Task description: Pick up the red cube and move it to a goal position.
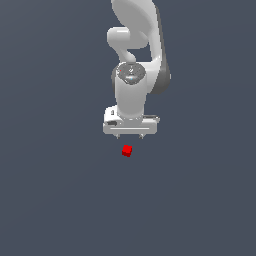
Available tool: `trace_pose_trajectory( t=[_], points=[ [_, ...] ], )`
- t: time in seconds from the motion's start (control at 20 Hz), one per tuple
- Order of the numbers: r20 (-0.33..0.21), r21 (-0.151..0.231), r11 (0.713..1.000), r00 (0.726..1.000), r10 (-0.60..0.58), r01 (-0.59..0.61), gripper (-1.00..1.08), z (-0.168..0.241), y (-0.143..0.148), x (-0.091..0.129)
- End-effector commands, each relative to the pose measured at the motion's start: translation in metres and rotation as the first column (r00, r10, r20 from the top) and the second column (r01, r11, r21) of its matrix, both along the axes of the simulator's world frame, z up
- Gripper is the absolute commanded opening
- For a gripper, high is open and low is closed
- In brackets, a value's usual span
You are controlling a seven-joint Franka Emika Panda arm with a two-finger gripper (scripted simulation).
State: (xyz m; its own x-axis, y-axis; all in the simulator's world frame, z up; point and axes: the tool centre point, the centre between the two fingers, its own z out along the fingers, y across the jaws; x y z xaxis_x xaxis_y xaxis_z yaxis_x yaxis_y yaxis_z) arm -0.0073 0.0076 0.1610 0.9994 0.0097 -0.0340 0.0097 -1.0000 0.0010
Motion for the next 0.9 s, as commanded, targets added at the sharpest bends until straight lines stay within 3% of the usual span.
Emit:
trace_pose_trajectory(
  t=[0.0, 0.45, 0.85],
  points=[
    [0.0, 0.0, 1.0, 1.0, 0.0, 0.0, 1.0, 0.0, 0.0, 0.0],
    [0.005, -0.001, 0.999, 0.999, -0.051, 0.051, 1.0, -0.021, -0.002, -0.002],
    [0.019, -0.002, 0.983, 0.983, -0.184, 0.184, 1.0, -0.078, -0.008, -0.006]
  ],
)
